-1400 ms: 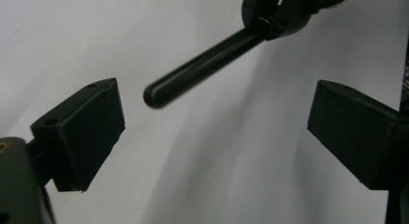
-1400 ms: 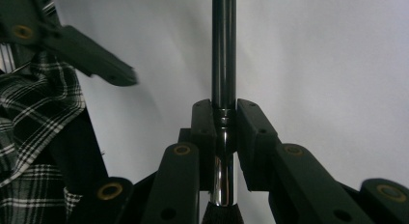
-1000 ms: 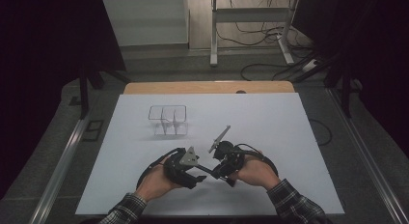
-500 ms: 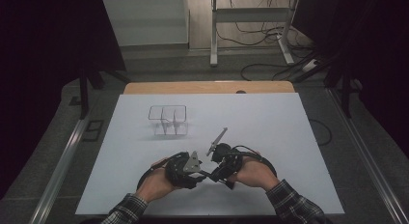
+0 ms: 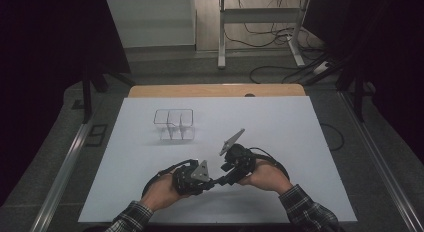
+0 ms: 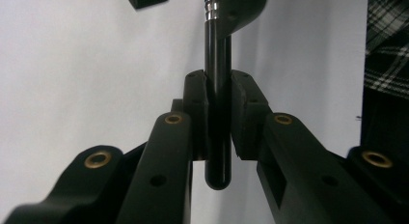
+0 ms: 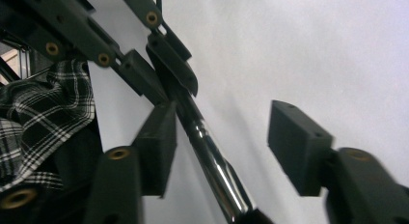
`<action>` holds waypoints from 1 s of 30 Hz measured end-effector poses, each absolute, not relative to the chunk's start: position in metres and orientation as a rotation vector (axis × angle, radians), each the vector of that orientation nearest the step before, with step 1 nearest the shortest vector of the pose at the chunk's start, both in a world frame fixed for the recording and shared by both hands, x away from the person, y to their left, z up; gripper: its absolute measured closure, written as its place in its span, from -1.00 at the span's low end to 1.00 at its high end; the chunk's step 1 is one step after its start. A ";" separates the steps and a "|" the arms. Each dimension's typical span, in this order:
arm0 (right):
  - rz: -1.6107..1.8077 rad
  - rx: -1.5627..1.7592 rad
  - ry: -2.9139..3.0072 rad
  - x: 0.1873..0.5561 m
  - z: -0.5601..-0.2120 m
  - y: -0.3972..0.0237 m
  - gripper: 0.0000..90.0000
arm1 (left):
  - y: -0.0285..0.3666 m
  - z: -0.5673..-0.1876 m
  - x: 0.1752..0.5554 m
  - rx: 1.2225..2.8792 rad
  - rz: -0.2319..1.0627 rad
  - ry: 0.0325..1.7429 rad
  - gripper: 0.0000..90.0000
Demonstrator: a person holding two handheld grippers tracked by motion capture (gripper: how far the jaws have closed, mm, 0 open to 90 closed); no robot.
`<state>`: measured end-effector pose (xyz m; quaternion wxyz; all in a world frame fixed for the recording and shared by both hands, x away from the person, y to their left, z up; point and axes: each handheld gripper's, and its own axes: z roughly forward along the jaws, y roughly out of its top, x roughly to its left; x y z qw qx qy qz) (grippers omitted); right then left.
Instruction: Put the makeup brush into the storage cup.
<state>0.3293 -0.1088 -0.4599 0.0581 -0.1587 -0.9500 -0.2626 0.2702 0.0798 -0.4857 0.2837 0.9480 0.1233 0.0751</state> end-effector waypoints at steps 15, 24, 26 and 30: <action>-0.846 -0.477 -2.966 0.329 -0.470 -0.110 -0.99 | 0.092 -0.490 0.276 2.544 0.190 0.436 0.75; -0.955 -0.560 -3.034 0.325 -0.468 -0.117 -1.00 | 0.102 -0.490 0.276 2.517 0.161 0.498 0.75; -0.975 -0.584 -3.021 0.325 -0.469 -0.120 -1.00 | 0.104 -0.490 0.276 2.506 0.155 0.512 0.75; -1.015 -0.633 -3.000 0.324 -0.469 -0.124 -1.00 | 0.108 -0.489 0.277 2.496 0.150 0.526 0.75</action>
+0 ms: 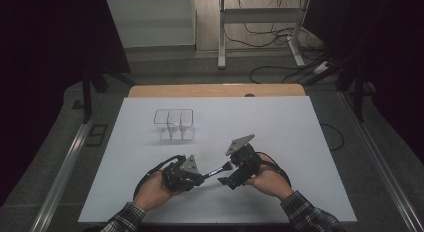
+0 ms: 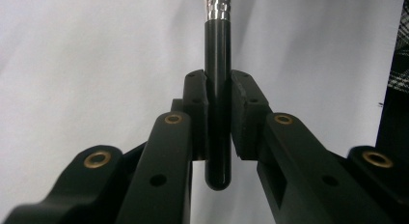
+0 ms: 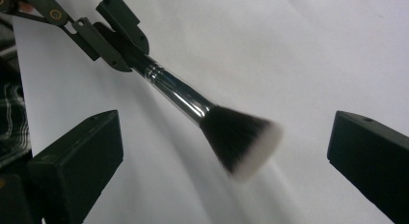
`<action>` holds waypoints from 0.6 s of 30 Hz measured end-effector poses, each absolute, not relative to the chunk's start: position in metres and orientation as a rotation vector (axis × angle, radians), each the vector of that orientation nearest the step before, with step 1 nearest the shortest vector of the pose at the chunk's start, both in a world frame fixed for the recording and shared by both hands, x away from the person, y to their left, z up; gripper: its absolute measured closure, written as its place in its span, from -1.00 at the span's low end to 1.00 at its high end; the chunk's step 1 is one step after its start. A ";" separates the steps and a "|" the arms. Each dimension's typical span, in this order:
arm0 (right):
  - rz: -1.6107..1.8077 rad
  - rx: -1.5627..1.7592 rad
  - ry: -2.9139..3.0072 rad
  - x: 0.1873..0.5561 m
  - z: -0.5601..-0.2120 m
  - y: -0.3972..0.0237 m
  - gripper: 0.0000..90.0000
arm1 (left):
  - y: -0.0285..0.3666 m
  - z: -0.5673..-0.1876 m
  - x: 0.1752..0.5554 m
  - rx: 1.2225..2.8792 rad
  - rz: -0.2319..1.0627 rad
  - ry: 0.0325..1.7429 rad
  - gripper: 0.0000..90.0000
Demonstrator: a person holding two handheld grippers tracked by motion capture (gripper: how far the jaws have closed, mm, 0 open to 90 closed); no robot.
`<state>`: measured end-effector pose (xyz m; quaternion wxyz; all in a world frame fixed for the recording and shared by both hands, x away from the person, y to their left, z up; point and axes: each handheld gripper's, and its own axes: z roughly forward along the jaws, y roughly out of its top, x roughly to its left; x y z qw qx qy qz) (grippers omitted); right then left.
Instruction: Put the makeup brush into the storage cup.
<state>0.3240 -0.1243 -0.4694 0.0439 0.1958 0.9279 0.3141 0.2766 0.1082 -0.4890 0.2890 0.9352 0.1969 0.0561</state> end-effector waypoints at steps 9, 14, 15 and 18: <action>1.074 0.685 2.724 0.323 -0.470 -0.137 -1.00 | 0.124 -0.484 0.279 2.442 0.131 0.562 0.75; 1.135 0.714 2.697 0.321 -0.472 -0.144 -1.00 | 0.130 -0.483 0.281 2.409 0.122 0.586 0.75; 1.150 0.722 2.692 0.320 -0.473 -0.145 -1.00 | 0.130 -0.483 0.281 2.401 0.118 0.590 0.75; 1.171 0.734 2.683 0.316 -0.474 -0.147 -1.00 | 0.131 -0.482 0.281 2.397 0.118 0.595 0.75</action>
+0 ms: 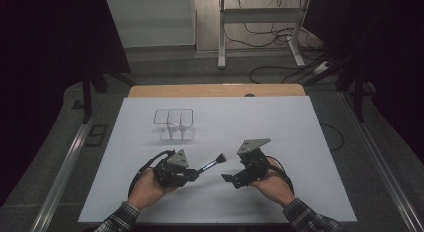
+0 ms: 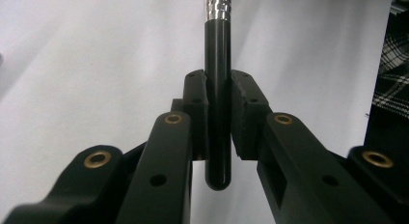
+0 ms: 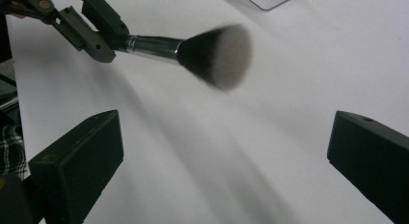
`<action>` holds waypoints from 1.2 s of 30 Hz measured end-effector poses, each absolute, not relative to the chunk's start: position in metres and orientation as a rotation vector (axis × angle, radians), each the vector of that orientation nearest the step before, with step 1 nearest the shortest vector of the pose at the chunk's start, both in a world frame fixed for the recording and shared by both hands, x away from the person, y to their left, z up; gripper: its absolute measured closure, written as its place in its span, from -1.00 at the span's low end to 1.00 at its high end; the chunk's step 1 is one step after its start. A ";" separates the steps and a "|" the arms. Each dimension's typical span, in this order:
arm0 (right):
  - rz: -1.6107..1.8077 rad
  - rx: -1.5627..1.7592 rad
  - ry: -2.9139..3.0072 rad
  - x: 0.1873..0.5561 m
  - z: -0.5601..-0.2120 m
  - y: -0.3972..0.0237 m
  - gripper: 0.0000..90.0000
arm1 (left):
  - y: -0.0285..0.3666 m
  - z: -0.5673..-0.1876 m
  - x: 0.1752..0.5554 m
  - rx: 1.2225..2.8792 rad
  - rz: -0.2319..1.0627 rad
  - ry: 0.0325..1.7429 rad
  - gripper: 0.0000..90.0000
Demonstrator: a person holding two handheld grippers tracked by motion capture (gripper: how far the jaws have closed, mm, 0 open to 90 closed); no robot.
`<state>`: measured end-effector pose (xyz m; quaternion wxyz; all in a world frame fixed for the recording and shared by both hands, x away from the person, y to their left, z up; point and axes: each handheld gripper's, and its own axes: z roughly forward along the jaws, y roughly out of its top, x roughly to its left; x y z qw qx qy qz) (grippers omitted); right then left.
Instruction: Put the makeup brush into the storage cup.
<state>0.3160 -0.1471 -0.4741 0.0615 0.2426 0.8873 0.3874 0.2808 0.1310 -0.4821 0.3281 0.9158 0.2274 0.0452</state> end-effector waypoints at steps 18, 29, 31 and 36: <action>1.285 0.832 2.688 0.303 -0.476 -0.152 -1.00 | 0.131 -0.480 0.280 2.278 0.070 0.635 0.75; 1.404 0.964 2.598 0.303 -0.468 -0.152 -1.00 | 0.127 -0.477 0.277 2.200 0.072 0.652 0.75; 1.453 1.005 2.598 0.303 -0.465 -0.151 -1.00 | 0.126 -0.476 0.276 2.190 0.086 0.650 0.75; 1.503 1.067 2.587 0.302 -0.461 -0.149 -0.84 | 0.121 -0.474 0.274 2.177 0.102 0.630 0.75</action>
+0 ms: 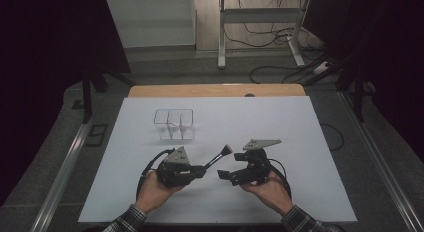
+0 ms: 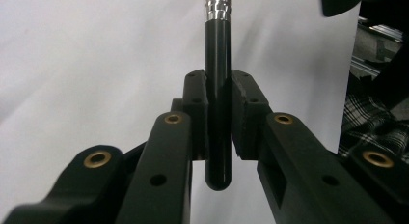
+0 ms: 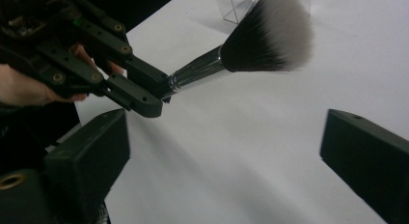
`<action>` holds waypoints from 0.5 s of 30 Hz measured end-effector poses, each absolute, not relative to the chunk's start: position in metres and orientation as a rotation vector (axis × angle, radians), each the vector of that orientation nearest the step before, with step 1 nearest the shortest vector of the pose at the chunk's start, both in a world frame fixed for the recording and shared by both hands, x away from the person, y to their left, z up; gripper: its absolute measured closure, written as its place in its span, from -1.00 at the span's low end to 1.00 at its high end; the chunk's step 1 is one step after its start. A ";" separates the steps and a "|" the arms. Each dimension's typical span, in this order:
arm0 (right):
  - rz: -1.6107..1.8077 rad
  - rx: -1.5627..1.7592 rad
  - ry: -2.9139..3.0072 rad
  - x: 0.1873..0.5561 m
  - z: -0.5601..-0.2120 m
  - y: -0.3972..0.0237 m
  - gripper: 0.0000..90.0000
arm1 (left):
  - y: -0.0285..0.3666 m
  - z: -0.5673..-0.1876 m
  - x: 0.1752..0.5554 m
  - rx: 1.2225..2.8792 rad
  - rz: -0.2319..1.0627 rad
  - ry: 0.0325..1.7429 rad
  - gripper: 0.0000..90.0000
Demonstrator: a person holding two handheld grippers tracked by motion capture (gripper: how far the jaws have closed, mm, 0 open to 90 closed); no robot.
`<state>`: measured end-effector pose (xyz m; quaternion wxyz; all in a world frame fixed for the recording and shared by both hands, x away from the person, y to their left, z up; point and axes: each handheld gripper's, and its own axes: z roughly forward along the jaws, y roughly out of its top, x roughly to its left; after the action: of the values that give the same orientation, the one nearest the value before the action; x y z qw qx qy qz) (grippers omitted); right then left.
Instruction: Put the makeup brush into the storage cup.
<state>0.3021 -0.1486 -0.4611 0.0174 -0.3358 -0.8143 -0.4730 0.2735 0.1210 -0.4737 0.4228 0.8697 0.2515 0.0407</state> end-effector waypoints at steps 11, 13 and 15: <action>-1.537 -1.060 -2.381 0.304 -0.461 -0.147 -0.27 | 0.111 -0.473 0.269 2.165 0.098 0.587 0.75; -1.538 -1.073 -2.360 0.304 -0.461 -0.147 -0.19 | 0.110 -0.474 0.269 2.164 0.092 0.582 0.75; -1.539 -1.092 -2.332 0.304 -0.462 -0.147 -0.10 | 0.108 -0.474 0.269 2.177 0.090 0.573 0.75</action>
<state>0.3041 -0.1473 -0.4621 0.0709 -0.3632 -0.7753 -0.5118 0.2688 0.1084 -0.4744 0.4298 0.8725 0.2297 0.0359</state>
